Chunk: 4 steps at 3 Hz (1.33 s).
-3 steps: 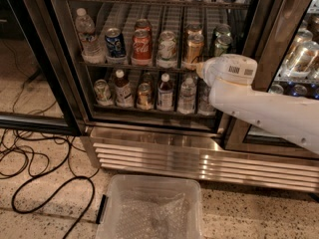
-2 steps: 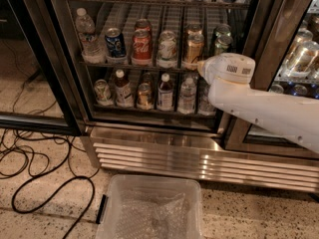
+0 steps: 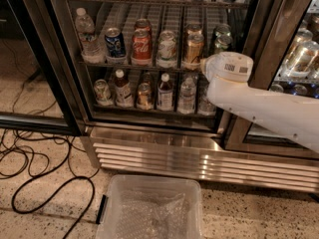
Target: Pick green can from middle shelf of fridge
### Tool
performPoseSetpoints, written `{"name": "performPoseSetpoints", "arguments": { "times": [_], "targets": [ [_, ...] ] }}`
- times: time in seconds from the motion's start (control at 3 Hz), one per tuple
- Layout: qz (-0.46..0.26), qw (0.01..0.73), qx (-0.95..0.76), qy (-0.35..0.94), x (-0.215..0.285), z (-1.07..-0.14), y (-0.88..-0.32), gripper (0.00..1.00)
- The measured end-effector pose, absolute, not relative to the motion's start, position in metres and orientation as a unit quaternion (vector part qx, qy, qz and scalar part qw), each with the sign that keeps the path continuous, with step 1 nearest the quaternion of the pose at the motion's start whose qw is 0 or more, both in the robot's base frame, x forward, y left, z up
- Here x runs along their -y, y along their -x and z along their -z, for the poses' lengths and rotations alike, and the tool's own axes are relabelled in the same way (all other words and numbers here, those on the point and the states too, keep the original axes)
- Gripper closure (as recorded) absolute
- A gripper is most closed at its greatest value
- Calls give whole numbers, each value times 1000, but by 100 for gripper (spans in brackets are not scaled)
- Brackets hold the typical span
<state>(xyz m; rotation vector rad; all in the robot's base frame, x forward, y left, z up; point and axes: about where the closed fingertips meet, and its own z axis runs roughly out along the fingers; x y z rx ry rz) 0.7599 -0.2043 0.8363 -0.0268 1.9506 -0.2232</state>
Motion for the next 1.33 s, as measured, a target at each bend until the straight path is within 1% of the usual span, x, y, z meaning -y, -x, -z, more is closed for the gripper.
{"name": "performPoseSetpoints", "arguments": {
  "times": [0.33,1.33],
  "targets": [
    [100,558,-824,5,209,-838,-764,42],
    [111,569,-815,-4,217,-843,-775,40]
  ]
}}
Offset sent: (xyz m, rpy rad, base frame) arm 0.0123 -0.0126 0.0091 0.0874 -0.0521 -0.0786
